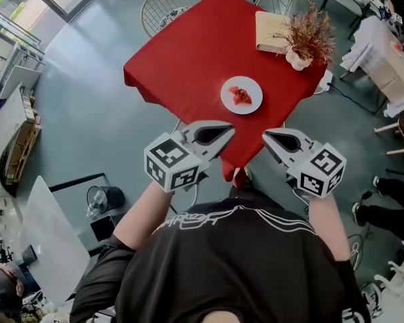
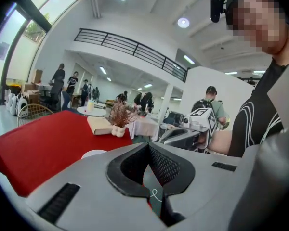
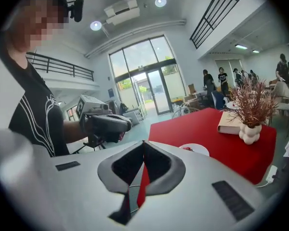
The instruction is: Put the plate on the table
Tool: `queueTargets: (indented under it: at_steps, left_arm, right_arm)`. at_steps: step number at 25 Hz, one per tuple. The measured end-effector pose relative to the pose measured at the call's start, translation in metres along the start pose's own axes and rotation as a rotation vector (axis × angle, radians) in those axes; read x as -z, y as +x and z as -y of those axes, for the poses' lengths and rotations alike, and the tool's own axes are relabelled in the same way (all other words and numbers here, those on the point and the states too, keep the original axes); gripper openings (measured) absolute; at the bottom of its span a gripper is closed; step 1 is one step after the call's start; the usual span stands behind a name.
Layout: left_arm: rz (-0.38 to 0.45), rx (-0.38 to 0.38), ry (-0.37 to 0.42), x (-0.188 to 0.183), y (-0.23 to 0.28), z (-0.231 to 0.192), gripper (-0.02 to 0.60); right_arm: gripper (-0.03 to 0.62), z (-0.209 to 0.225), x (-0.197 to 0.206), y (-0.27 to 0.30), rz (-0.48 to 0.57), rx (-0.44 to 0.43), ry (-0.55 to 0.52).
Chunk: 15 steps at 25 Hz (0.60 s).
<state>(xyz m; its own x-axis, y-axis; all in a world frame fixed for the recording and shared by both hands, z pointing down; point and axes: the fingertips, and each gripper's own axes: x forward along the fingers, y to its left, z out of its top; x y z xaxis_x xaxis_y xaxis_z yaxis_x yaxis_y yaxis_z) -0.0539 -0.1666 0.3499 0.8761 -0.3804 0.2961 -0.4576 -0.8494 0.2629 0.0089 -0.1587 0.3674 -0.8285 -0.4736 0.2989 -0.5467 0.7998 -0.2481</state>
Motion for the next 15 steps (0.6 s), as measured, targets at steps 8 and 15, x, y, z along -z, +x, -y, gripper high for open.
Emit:
queueTargets:
  at_steps: [8,15]
  left_arm:
    - [0.049,0.108,0.016,0.002,-0.052,0.083,0.008]
    - [0.085,0.171,0.050,0.000,-0.084,0.134,0.007]
  right_arm:
    - [0.008,-0.088,-0.012,-0.042,0.088,0.011,-0.011]
    - [0.008,-0.131,-0.003,-0.052,0.108,0.010,-0.001]
